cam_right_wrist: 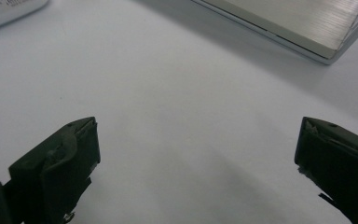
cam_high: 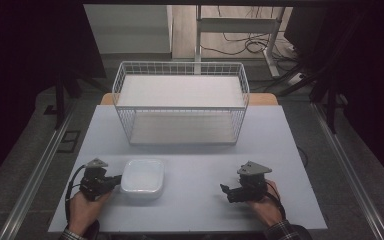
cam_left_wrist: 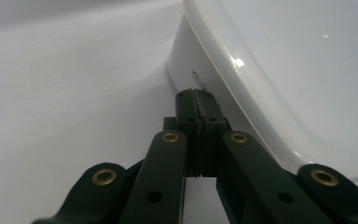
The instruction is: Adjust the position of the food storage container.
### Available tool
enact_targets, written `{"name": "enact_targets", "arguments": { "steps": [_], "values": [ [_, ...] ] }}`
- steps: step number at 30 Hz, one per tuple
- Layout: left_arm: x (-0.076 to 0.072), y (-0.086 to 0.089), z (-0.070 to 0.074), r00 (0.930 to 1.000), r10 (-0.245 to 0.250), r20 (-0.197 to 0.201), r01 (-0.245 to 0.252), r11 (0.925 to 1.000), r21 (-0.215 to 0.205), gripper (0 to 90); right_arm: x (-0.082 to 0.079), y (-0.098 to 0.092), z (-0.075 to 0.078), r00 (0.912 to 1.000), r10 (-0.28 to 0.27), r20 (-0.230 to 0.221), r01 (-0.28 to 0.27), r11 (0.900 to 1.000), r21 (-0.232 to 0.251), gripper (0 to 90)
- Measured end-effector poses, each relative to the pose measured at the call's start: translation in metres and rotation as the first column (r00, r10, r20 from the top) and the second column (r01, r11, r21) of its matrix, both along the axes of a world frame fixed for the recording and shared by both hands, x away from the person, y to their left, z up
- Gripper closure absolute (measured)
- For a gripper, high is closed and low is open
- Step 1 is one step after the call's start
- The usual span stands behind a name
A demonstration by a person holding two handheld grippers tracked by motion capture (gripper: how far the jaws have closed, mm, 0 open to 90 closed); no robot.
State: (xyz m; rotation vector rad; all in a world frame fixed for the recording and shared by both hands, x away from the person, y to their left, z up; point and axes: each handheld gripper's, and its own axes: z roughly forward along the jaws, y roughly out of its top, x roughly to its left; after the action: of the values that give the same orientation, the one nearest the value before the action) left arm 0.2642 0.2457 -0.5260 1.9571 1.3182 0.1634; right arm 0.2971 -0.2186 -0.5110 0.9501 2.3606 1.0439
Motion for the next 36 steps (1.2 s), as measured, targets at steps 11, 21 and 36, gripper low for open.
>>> {"name": "enact_targets", "arguments": {
  "steps": [11, 21, 36],
  "values": [
    [0.007, -0.051, 0.000, 0.9931, -0.114, -0.030, 0.114, 0.9935, 0.007, 90.0, 0.002, -0.003, 0.001, 0.9999, -0.013, -0.009, 0.013, 1.000, 0.009, 0.5],
    [0.013, -0.096, 0.005, 0.9768, -0.214, 0.009, 0.213, 0.9750, 0.064, 87.4, 0.003, -0.006, 0.000, 0.9998, -0.011, -0.016, 0.011, 1.000, -0.003, 0.7],
    [0.007, -0.058, 0.006, 0.9794, -0.141, 0.144, 0.143, 0.9896, -0.005, 8.6, 0.003, -0.006, -0.002, 0.9996, -0.005, -0.028, 0.006, 0.999, 0.032, 0.6]
  ]
}}
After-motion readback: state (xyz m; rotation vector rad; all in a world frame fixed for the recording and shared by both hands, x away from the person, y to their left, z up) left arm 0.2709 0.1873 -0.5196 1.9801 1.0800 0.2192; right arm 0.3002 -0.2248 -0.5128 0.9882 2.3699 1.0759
